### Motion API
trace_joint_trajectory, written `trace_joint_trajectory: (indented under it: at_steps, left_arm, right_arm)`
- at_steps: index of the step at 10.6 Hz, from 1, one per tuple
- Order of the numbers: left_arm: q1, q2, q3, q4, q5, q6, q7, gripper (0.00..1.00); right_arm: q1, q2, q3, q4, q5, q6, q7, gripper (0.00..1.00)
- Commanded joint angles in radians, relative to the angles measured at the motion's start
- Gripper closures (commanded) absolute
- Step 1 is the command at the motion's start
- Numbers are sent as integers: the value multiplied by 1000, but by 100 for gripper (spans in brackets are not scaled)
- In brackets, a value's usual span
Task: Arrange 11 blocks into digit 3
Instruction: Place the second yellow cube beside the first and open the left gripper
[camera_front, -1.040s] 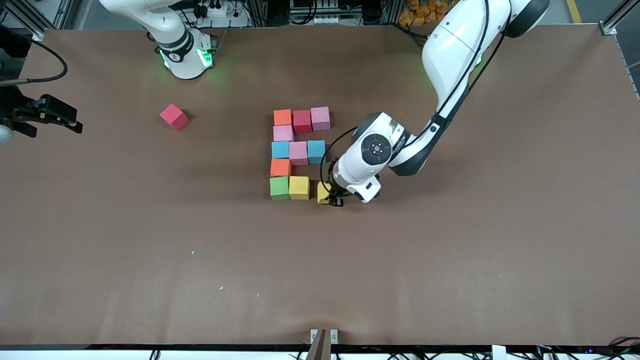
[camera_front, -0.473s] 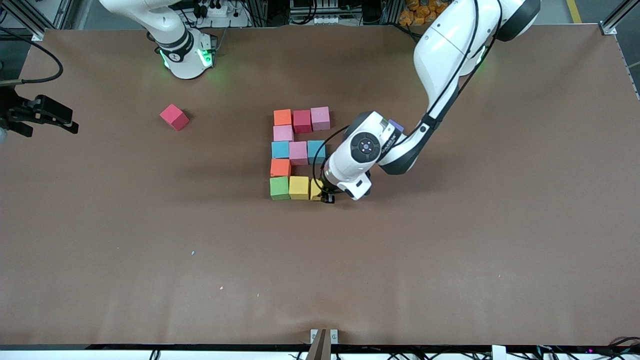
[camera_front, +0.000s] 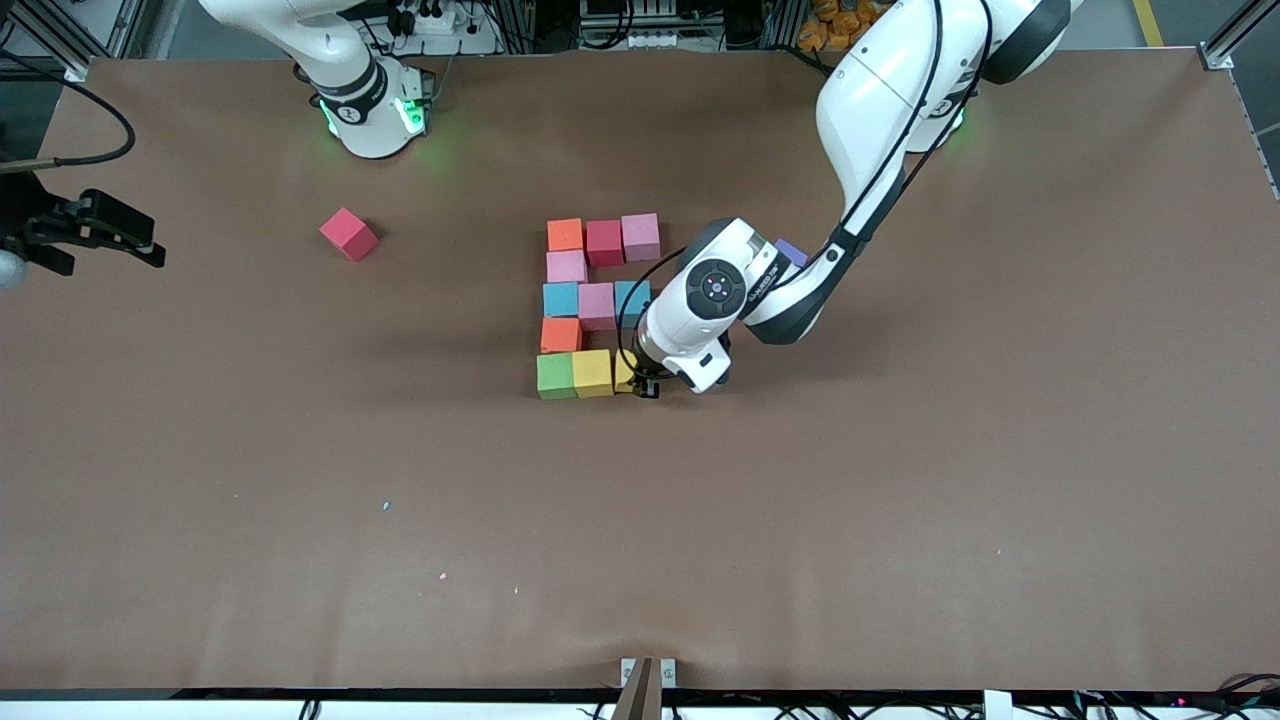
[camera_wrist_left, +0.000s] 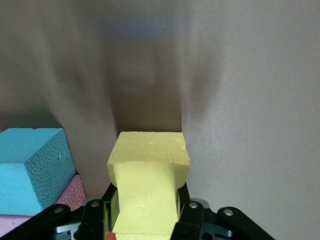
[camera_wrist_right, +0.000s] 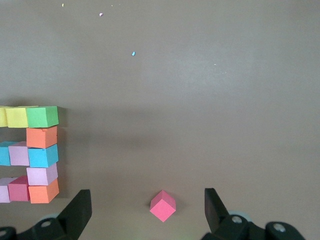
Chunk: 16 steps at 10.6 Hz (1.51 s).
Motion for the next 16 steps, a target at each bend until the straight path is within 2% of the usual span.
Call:
trace_joint_trajectory:
  at_steps: [1,5,6,8,10,11,13,16]
  left_arm:
    - [-5,3,8,11,-8,-16,-15,82]
    - [-9,9,8,13,-9,-14,-48,81]
    - [-11,10,8,13,-9,-13,-48,77]
    - [-11,13,8,14,-9,-10,-50,77]
    - [-12,19,8,16,-9,-10,-48,77]
    - [-12,19,8,16,-8,-8,-50,61]
    - [-12,19,8,16,-6,-8,-48,0]
    - [-12,16,10,17,-5,-8,-42,0]
  right_arm:
    - [-27,-10,47,18,13,-2,-5,0]
    - [-36,-21,48,17,13,-4,-4,0]
    - [-38,-21,48,17,16,0,-4,0]
    - [-39,-27,48,17,57,15,-4,0]
    - [-38,-35,46,12,55,27,-5,0]
    - [-38,-40,46,9,53,27,-7,0]
    - [-48,-52,46,5,49,20,-10,0]
    - [-51,-61,48,5,47,16,-9,0]
